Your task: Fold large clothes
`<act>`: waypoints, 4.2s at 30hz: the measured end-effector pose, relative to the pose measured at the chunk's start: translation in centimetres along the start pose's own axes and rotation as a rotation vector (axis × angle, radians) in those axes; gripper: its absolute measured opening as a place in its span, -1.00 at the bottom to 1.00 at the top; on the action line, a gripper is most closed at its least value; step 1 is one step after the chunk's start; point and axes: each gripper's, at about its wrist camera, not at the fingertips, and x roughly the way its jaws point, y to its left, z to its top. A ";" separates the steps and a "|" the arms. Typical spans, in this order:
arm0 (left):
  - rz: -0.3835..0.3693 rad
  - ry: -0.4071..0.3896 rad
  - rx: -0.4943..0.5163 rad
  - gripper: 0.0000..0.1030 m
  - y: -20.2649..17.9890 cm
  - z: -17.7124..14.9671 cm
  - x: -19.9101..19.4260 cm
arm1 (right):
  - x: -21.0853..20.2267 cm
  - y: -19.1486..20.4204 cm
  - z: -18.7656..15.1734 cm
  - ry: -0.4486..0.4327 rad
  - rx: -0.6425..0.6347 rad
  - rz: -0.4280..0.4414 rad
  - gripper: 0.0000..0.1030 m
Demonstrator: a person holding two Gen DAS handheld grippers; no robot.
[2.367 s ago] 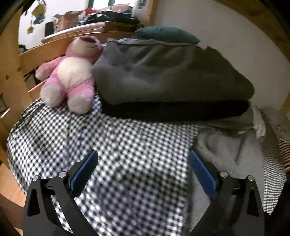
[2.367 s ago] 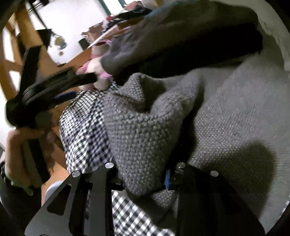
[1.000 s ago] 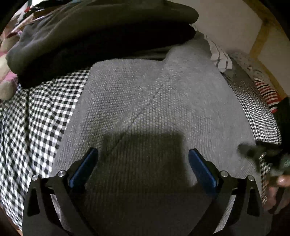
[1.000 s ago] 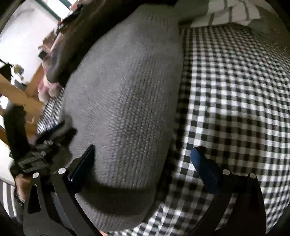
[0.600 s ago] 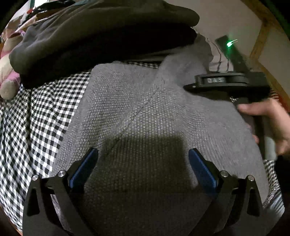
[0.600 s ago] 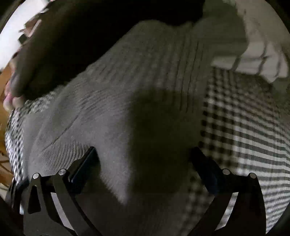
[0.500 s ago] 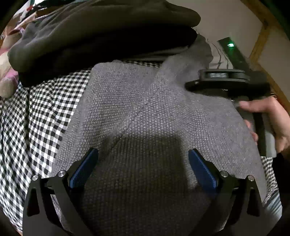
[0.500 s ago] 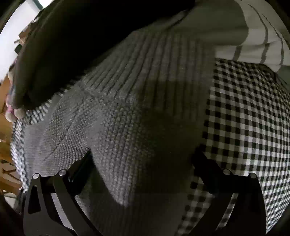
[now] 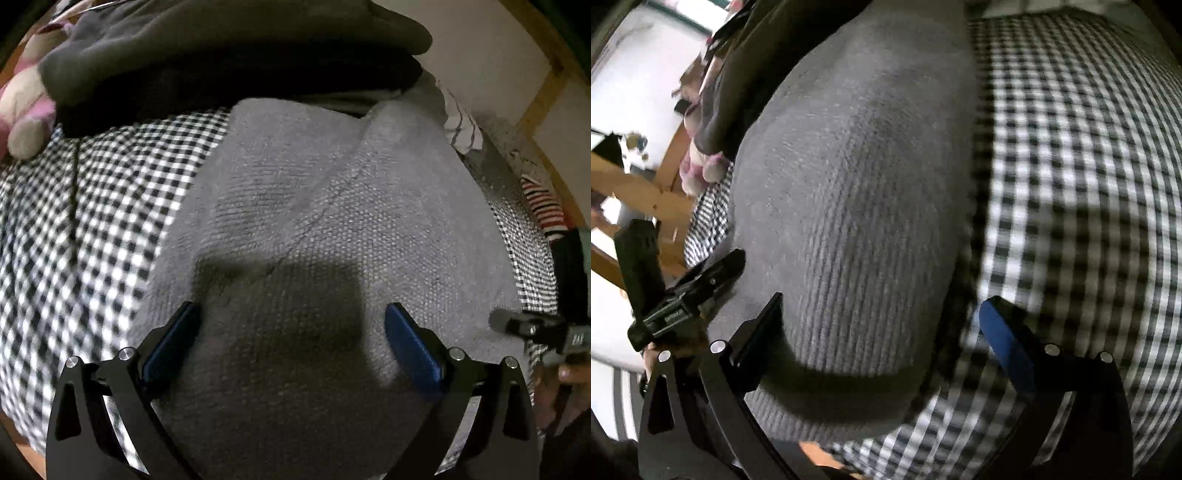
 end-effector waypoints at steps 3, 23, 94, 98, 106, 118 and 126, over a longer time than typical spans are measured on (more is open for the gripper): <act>0.035 -0.001 0.024 0.91 0.0 -0.9 -0.7 | -2.6 -0.5 -1.5 -0.026 -0.010 -0.002 0.94; -0.391 -0.086 -0.567 0.91 9.3 -6.7 -6.0 | -5.8 -8.1 -4.9 -0.049 0.050 0.078 0.95; -0.634 0.099 -0.784 0.09 2.3 -5.6 -2.8 | 1.2 -7.2 3.7 0.001 0.271 0.612 0.08; -0.671 0.134 -0.735 0.35 1.5 -4.2 -1.5 | 3.9 -8.8 5.0 -0.011 0.383 0.621 0.32; -0.701 0.109 -0.664 -0.21 -0.4 -5.7 -3.7 | 2.1 -6.7 2.0 -0.108 0.401 0.665 -0.01; -0.736 -0.027 -0.618 -0.25 -1.5 1.5 -5.8 | 0.5 -2.8 6.4 -0.157 0.374 0.753 -0.04; -0.811 -0.145 -0.561 -0.25 -2.8 9.9 -11.7 | -8.2 0.3 13.7 -0.212 0.170 0.774 -0.04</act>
